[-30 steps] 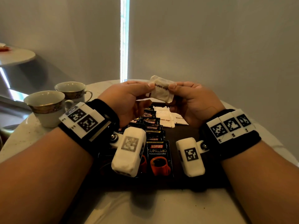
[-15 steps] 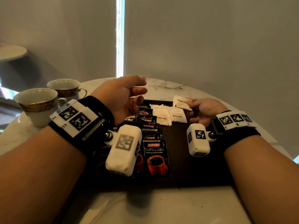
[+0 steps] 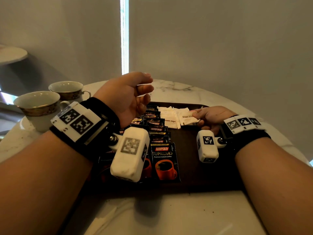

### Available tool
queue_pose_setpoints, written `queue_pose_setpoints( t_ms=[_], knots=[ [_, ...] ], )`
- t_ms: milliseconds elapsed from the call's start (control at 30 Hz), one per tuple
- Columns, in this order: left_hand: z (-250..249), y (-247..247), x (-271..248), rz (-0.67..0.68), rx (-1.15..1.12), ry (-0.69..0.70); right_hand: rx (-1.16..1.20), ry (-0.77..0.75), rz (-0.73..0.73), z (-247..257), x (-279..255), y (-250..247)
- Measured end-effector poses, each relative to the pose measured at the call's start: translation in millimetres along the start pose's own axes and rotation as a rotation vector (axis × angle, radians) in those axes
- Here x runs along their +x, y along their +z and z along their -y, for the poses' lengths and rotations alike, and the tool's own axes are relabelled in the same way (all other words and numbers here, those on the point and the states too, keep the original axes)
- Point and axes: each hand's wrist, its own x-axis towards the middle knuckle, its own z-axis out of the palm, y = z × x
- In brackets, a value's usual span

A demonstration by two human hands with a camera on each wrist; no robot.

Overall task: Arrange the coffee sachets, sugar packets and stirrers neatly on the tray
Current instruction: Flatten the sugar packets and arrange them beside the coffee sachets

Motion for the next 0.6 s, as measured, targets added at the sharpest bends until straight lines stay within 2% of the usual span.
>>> queue_pose_setpoints(
  t_ms=[300,600],
  knots=[
    [0.5,0.0,0.0,-0.007,-0.002,0.009,-0.064,0.007,0.023,1.8,6.6,0.9],
    [4.5,-1.2,1.3,-0.015,-0.005,-0.014,-0.202,0.002,-0.019,9.9,-16.6,7.7]
  ],
)
